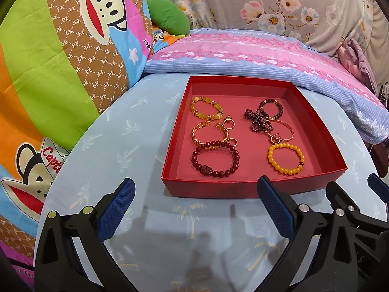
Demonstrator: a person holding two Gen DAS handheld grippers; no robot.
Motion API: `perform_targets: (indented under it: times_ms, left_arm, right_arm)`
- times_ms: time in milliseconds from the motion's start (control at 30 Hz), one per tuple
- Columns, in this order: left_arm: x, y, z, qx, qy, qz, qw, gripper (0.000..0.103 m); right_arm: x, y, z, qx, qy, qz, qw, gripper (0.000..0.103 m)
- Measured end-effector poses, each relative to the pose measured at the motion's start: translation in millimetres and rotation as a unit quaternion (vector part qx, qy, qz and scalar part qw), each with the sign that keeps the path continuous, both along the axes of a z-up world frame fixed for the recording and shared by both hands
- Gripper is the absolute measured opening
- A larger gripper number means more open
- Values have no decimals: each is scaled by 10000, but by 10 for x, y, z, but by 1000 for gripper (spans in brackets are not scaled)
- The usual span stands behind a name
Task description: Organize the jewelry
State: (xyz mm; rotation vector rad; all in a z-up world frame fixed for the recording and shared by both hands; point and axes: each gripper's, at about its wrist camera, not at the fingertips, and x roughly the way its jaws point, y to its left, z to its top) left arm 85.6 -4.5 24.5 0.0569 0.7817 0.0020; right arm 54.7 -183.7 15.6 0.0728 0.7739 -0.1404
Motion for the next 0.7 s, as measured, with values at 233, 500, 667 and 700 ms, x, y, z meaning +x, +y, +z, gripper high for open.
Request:
perform_targets:
  times_ms: [233, 500, 667, 700]
  left_arm:
    - [-19, -4, 1, -2, -65, 59, 10000, 96]
    - [-9, -12, -5, 19, -49, 54, 10000, 96]
    - [-10, 5, -11, -46, -20, 107, 9999, 96]
    - [-8, 7, -12, -47, -20, 102, 9999, 96]
  right_arm:
    - [2, 2, -5, 7, 4, 3, 10000, 97]
    - [-8, -1, 4, -6, 4, -1, 10000, 97]
    - [-18, -9, 10, 17, -5, -7, 10000, 97]
    - [-21, -14, 13, 13, -6, -5, 10000, 97]
